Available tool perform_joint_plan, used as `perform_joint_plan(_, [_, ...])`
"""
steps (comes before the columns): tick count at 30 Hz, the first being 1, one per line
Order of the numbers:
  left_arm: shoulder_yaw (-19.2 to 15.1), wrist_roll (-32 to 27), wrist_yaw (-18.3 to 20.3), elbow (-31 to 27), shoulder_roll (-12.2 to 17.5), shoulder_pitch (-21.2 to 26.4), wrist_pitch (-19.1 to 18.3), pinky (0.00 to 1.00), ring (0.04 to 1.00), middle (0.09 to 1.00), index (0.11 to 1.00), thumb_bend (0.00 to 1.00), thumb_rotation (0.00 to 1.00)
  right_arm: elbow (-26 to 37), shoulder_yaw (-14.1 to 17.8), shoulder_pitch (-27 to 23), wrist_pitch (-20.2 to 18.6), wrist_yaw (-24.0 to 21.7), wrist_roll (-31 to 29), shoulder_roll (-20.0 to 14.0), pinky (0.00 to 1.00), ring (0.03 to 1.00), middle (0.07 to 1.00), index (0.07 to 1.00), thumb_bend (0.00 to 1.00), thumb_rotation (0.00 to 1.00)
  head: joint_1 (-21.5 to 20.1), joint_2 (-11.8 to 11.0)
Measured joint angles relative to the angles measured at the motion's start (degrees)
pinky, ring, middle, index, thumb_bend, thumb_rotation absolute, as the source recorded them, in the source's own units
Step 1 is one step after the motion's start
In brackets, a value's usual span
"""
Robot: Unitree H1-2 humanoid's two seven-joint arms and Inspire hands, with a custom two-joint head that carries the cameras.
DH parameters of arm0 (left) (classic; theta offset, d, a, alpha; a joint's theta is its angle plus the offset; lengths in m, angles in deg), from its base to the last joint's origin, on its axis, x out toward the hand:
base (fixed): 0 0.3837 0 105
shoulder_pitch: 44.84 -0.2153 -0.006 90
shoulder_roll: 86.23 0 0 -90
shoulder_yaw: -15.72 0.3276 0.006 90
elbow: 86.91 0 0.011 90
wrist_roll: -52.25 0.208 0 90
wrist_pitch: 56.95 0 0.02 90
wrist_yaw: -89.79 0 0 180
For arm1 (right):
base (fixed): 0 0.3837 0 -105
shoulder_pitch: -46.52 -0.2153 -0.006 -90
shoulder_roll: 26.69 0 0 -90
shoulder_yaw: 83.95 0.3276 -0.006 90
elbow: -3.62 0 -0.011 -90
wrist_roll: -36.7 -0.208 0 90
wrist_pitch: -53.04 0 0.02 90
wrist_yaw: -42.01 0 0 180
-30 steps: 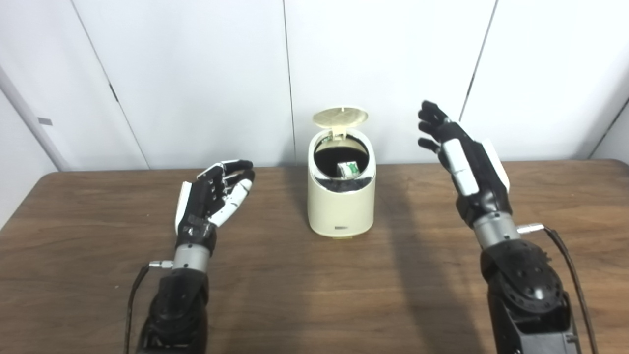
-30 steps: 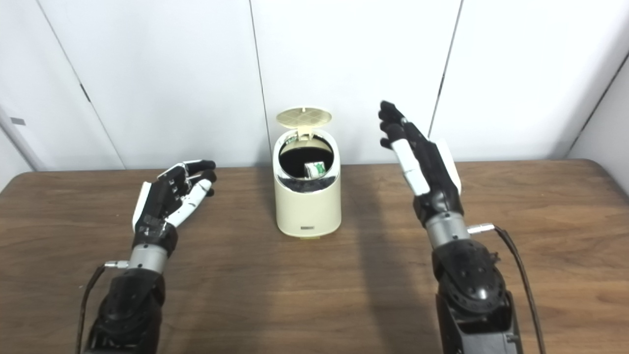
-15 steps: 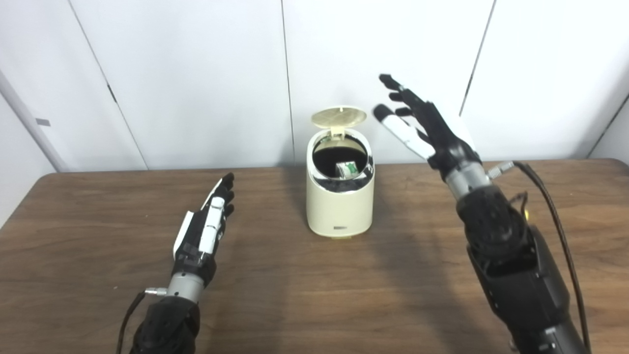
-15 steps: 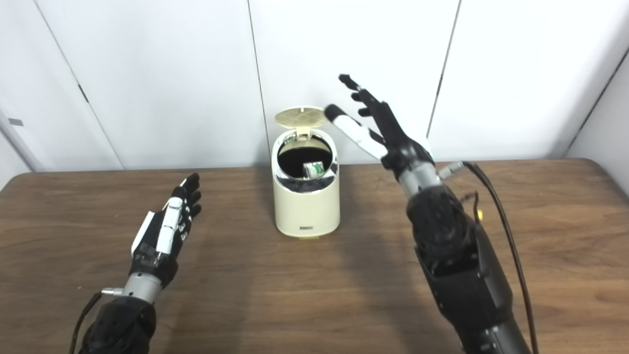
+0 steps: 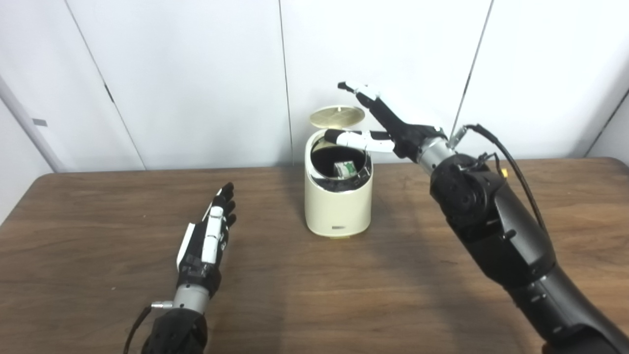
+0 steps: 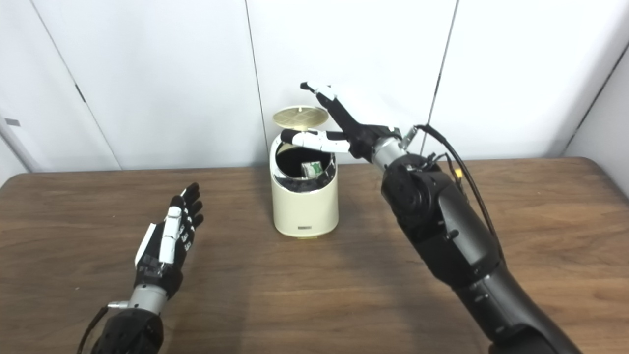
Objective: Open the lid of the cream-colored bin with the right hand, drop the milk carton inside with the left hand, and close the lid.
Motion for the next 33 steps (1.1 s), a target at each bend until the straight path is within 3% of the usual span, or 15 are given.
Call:
perform_joint_plan(12, [0.26,0.23,-0.13,0.01,-0.43,-0.05,0.19,1.0,1.0,1.0,1.0,0.65,1.0,4.08,0.01,1.28,3.02,-5.59,6.59,-3.47,0.84,0.863,0.821,0.818,0.56,0.9,-0.53,0.26])
perform_joint_plan(20, [0.4,1.08,-1.32,0.04,-0.68,-0.03,0.19,1.0,0.996,1.0,1.0,0.66,1.0,7.51,2.0,3.48,3.73,-9.37,8.09,-5.19,0.89,0.894,0.836,0.836,0.58,0.93,-0.26,0.53])
perform_joint_plan(29, [0.89,1.42,-1.78,0.04,-0.64,-0.02,0.19,1.0,0.988,1.0,1.0,0.63,1.0,9.33,0.22,3.59,4.8,-15.25,14.29,-5.23,0.91,0.903,0.835,0.82,0.61,0.96,0.09,0.88])
perform_joint_plan(33, [0.84,2.97,-2.5,0.23,-0.5,-0.02,0.23,1.0,0.986,1.0,1.0,0.63,1.0,9.29,-0.26,3.32,4.75,-17.73,15.74,-3.64,0.91,0.899,0.83,0.797,0.63,0.97,0.26,0.88])
